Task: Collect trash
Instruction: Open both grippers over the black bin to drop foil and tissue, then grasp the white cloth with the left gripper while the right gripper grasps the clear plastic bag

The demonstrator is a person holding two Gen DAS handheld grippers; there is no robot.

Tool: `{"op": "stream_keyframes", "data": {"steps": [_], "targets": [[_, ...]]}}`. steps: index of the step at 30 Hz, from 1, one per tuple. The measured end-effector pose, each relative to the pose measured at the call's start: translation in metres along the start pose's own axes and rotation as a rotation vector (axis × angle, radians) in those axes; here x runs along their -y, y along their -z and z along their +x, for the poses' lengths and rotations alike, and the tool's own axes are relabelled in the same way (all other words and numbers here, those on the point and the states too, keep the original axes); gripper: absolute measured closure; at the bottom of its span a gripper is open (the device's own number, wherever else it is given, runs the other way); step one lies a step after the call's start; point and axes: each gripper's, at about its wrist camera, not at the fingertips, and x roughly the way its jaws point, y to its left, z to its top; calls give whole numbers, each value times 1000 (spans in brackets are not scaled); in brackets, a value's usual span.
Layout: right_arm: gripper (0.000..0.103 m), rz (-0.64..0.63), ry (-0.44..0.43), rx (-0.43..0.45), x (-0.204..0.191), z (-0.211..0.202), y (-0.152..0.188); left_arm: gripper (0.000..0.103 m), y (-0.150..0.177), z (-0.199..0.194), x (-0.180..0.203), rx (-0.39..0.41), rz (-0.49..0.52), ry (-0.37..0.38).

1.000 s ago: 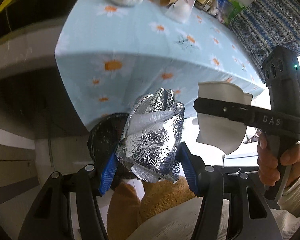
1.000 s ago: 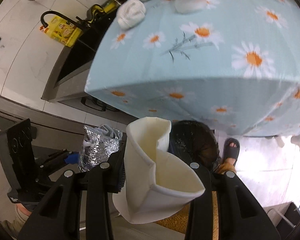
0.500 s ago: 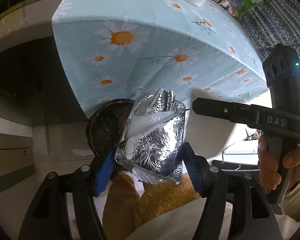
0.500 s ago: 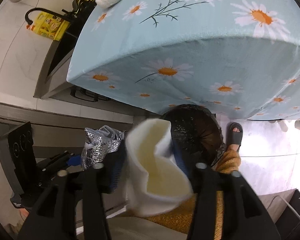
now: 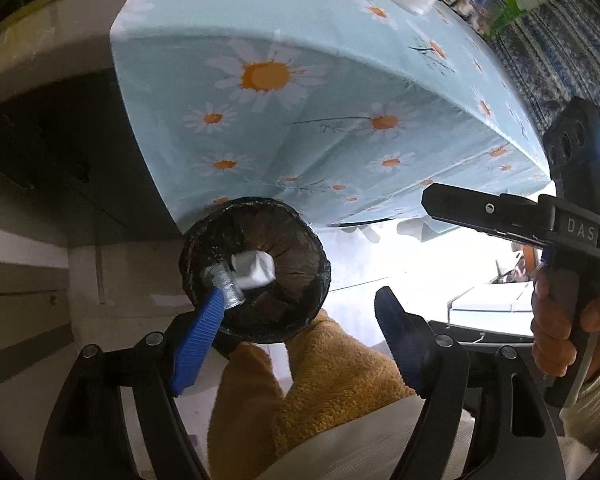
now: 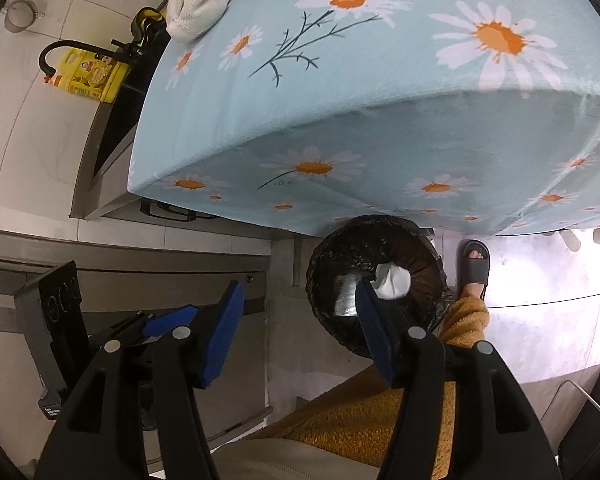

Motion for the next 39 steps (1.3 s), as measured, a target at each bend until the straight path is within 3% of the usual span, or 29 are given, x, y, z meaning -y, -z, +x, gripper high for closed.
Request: {"op": "stream_keyframes", "data": {"steps": [7, 19, 29, 39], "targets": [[45, -9, 3, 31, -6, -13, 3, 28, -4, -14, 1, 34, 6, 7], [43, -35, 0, 110, -17, -49, 8, 28, -14, -59, 12, 175, 37, 6], [42, -55, 6, 191, -31, -83, 12, 28, -23, -91, 20, 242, 63, 35], [35, -80, 26, 273, -37, -116, -11, 28, -51, -117, 31, 307, 86, 28]]}}
